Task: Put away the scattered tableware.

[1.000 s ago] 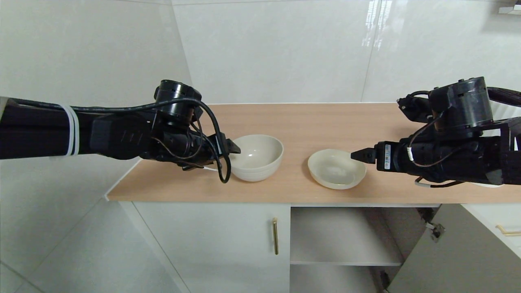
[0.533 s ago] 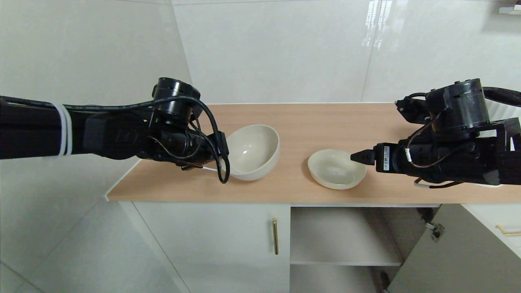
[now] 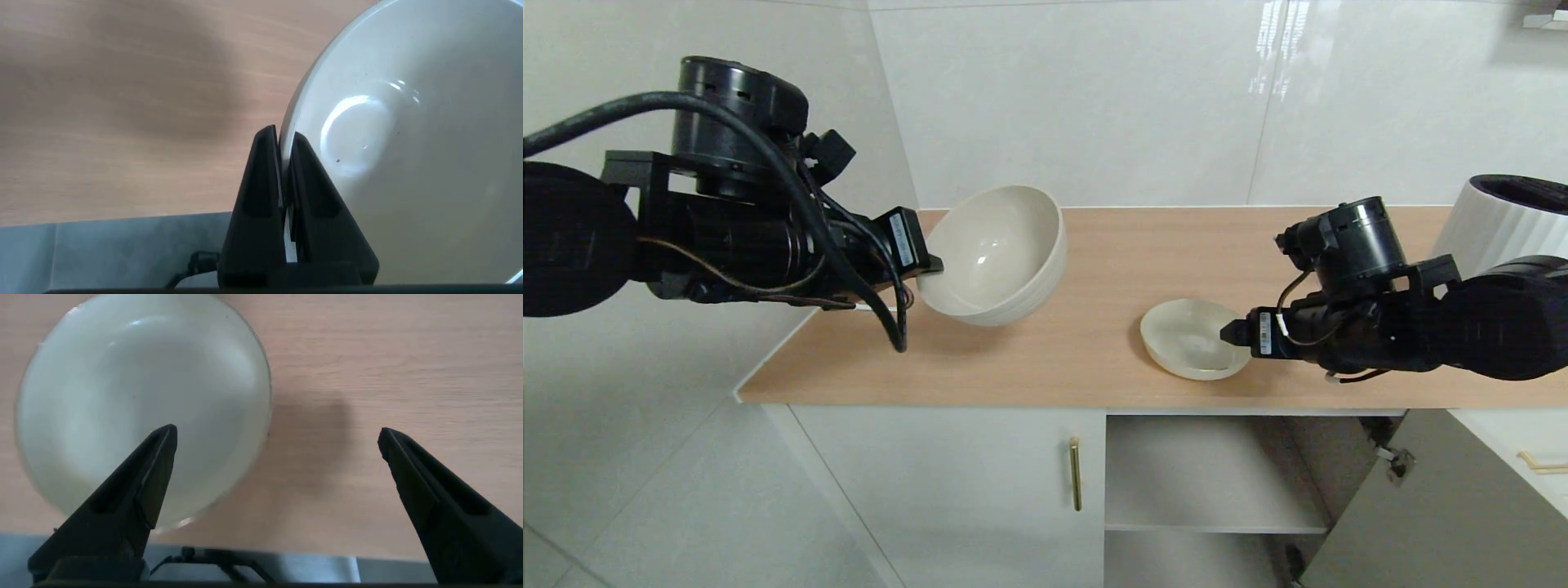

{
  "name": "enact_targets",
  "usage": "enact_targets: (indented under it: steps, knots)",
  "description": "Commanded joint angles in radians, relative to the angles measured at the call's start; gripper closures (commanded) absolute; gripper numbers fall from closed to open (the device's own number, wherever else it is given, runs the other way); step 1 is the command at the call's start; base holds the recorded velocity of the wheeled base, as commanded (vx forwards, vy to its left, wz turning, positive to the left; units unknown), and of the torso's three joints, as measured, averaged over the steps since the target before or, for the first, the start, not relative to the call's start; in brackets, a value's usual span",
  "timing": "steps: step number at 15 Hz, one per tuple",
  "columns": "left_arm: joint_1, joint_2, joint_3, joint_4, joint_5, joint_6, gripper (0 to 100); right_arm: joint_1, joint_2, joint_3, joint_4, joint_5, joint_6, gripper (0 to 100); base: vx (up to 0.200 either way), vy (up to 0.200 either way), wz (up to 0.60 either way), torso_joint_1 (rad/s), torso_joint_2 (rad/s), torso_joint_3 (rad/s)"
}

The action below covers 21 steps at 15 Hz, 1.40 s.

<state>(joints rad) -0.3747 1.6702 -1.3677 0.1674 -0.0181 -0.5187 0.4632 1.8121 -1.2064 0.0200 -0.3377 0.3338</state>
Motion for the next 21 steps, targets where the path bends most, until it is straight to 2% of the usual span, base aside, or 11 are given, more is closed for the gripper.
enact_targets:
  steps: [1, 6, 7, 15, 18, 21]
  knots:
    - [-0.013, -0.04, 0.01, 0.0, 0.0, 0.0, 100, 0.0, 0.047, -0.021, -0.002, -0.001, 0.028, 0, 0.0, 0.0, 0.0, 0.0, 0.0, 0.0]
    - [-0.046, -0.07, 0.03, 0.0, 0.001, 0.006, 100, -0.009, 0.073, -0.036, -0.008, -0.003, 0.039, 0, 0.0, 0.0, 0.0, 0.0, 0.0, 0.0]
    - [-0.061, -0.073, 0.035, 0.0, 0.003, 0.006, 100, -0.011, 0.073, -0.036, -0.008, -0.003, 0.042, 100, 0.0, 0.0, 0.0, 0.0, 0.0, 0.0]
    - [-0.078, -0.089, 0.07, -0.016, 0.001, 0.006, 100, -0.011, 0.032, -0.032, 0.009, 0.017, 0.045, 100, 0.0, 0.0, 0.0, 0.0, 0.0, 0.0]
    - [-0.096, -0.113, 0.153, -0.121, 0.001, 0.008, 100, 0.012, -0.105, -0.024, 0.147, 0.131, 0.054, 100, 0.0, 0.0, 0.0, 0.0, 0.0, 0.0]
    - [-0.096, -0.178, 0.237, -0.16, -0.003, 0.017, 100, 0.017, -0.292, 0.018, 0.328, 0.282, 0.071, 100, 0.0, 0.0, 0.0, 0.0, 0.0, 0.0]
